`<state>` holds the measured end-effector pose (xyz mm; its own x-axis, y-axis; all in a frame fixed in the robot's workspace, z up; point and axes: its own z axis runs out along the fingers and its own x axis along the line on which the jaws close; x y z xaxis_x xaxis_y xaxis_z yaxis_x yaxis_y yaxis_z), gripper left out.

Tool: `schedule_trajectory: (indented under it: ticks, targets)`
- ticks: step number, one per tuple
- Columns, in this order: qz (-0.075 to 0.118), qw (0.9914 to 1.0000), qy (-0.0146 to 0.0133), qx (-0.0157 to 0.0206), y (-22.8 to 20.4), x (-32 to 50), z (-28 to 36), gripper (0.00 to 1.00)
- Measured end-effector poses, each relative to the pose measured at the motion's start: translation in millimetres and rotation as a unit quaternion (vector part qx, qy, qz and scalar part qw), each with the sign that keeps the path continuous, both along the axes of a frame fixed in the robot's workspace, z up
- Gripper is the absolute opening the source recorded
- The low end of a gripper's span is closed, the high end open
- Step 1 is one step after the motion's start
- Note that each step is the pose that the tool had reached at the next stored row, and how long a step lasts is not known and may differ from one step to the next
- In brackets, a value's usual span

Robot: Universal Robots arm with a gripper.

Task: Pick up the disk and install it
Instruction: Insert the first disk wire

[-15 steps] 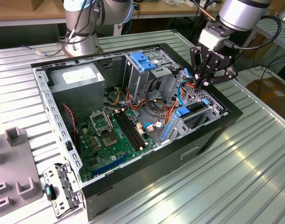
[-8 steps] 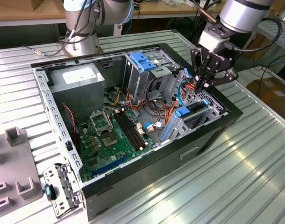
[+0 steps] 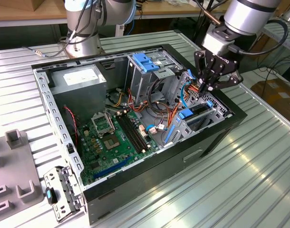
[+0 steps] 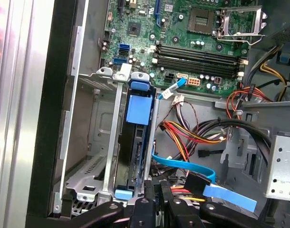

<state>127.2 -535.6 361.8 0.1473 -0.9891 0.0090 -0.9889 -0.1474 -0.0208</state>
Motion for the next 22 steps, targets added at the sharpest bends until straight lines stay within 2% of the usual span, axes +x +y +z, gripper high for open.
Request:
schedule_trajectory:
  ticks: [4, 7, 9, 11, 14, 18, 19, 22]
  targets:
    - [0.000, 1.00000, 0.0000, 0.0000, -9.5, -2.0, -0.3, 0.17]
    - [0.000, 1.00000, 0.0000, -0.0001, -13.8, -4.2, -0.5, 0.17]
    - [0.000, 1.00000, 0.0000, 0.0001, -14.4, -6.3, -0.9, 0.17]
    - [-0.009, 0.99996, 0.0000, -0.0001, -14.4, -6.6, -1.6, 0.17]
    - [-0.034, 0.99942, 0.0000, 0.0000, -14.5, -6.7, -4.7, 0.17]
    - [-0.036, 0.99934, 0.0000, 0.0000, -14.9, -10.8, -6.7, 0.17]
    - [-0.036, 0.99934, 0.0000, 0.0005, -15.0, -12.0, -7.0, 0.17]
    - [-0.036, 0.99933, -0.0001, 0.0055, -16.3, -13.0, -7.7, 0.17]
